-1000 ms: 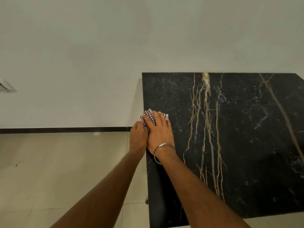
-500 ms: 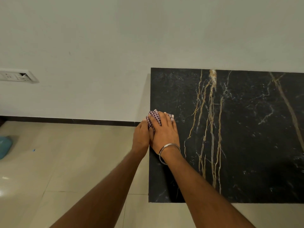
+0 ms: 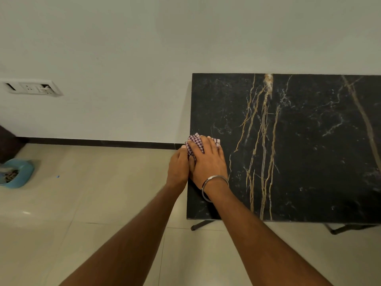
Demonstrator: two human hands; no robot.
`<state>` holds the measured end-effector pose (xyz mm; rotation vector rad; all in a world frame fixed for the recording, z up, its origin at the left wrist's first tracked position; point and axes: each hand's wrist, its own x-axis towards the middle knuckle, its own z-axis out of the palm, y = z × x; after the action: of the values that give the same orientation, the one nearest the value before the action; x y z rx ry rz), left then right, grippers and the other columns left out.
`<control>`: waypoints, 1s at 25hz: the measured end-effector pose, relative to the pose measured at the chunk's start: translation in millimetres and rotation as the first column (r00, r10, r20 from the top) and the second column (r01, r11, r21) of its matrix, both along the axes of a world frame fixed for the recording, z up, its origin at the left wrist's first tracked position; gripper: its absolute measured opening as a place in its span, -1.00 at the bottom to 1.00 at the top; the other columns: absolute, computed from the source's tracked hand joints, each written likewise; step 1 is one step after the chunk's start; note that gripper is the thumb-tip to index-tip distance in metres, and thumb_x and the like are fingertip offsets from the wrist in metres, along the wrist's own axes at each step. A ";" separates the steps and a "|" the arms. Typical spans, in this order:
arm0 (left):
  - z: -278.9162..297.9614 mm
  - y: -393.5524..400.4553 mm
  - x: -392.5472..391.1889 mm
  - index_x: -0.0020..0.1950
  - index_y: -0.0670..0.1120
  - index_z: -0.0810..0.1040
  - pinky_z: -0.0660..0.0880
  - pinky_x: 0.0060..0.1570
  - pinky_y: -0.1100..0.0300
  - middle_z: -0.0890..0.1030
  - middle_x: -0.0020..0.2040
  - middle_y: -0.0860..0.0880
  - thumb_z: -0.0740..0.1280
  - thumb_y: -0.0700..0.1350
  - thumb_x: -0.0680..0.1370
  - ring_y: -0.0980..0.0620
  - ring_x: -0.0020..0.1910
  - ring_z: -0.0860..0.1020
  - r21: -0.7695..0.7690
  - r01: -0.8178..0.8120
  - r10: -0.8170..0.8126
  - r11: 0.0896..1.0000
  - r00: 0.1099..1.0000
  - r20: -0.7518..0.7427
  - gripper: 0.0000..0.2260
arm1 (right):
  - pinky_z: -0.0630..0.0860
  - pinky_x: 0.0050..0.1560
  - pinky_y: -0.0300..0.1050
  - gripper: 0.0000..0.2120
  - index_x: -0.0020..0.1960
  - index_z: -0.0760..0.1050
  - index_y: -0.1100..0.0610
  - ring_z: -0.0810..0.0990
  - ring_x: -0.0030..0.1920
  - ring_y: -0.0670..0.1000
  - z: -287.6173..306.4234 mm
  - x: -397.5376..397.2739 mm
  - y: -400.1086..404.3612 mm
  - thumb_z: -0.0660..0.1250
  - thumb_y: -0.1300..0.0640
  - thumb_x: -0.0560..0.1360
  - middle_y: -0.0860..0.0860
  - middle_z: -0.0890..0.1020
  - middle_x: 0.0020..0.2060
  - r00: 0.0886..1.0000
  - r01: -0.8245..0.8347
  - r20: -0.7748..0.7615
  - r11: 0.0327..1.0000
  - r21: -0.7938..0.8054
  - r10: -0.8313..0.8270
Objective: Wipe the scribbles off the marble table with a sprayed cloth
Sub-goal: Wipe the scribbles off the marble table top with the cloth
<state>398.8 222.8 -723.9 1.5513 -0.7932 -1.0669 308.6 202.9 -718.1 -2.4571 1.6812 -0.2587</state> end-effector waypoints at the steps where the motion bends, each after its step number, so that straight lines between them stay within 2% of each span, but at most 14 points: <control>1: 0.6 2.2 -0.5 0.00 -0.07 0.58 0.54 -0.07 0.22 0.64 -0.06 -0.10 0.03 -0.08 0.67 0.01 -0.05 0.60 -0.005 0.000 0.000 1.000 1.000 0.005 -0.68 | -0.06 0.52 0.15 -0.51 0.53 0.04 -0.11 -0.03 0.54 0.10 -0.5 -0.5 2.6 -0.03 -0.11 0.61 0.03 0.09 0.53 1.000 0.002 -0.003 1.000 0.000 -0.002; 4: 0.9 8.9 -1.4 -0.05 -0.04 0.57 0.54 -0.06 0.20 0.64 -0.08 -0.08 0.03 -0.07 0.67 0.02 -0.07 0.60 -0.011 0.017 -0.017 1.000 1.000 0.020 -0.67 | -0.06 0.52 0.15 -0.51 0.53 0.04 -0.10 -0.03 0.54 0.10 -2.0 -1.9 12.9 -0.05 -0.11 0.61 0.03 0.08 0.53 1.000 0.017 -0.012 1.000 0.002 -0.017; 9: -4.2 26.7 0.2 0.00 -0.09 0.58 0.54 0.01 0.12 0.64 -0.07 -0.11 0.01 -0.02 0.68 -0.01 -0.04 0.61 0.006 0.038 -0.039 0.999 0.999 0.036 -0.64 | -0.07 0.52 0.15 -0.51 0.52 0.04 -0.11 -0.04 0.54 0.10 -0.8 -3.3 37.9 -0.05 -0.12 0.61 0.02 0.08 0.53 0.999 0.042 0.000 0.999 0.006 -0.042; 16: 1.5 48.1 -5.6 0.16 -0.10 0.53 0.47 -0.10 0.31 0.62 0.01 -0.04 0.00 0.03 0.68 0.04 0.02 0.59 0.065 0.068 -0.071 0.996 0.997 0.035 -0.64 | -0.11 0.52 0.15 -0.49 0.53 -0.03 -0.14 -0.09 0.55 0.10 1.7 -7.8 71.7 -0.02 -0.13 0.62 0.02 0.03 0.54 0.998 0.055 -0.031 0.997 0.050 -0.054; 21: 9.6 65.0 -10.3 0.08 -0.01 0.51 0.43 -0.18 0.35 0.59 -0.07 0.06 0.04 0.00 0.68 0.10 -0.04 0.57 0.063 0.077 -0.080 0.995 0.996 0.036 -0.73 | -0.12 0.53 0.14 -0.47 0.54 -0.02 -0.13 -0.10 0.55 0.10 2.4 -10.3 95.4 0.03 -0.12 0.61 0.01 0.04 0.54 0.998 0.066 -0.022 0.997 0.048 -0.065; 25: 9.5 83.0 -12.5 0.12 0.00 0.51 0.45 -0.16 0.38 0.59 -0.04 0.09 0.04 -0.03 0.68 0.14 -0.04 0.57 0.032 0.111 -0.114 0.993 0.990 0.079 -0.75 | -0.11 0.52 0.15 -0.44 0.55 -0.10 -0.10 -0.12 0.55 0.10 2.6 -11.9 116.2 0.00 -0.13 0.61 0.02 0.02 0.55 0.997 0.066 -0.036 0.997 0.039 -0.065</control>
<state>386.3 305.8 -714.5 1.5965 -0.9341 -1.1062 296.7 319.1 -715.5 -2.3944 1.7651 -0.1895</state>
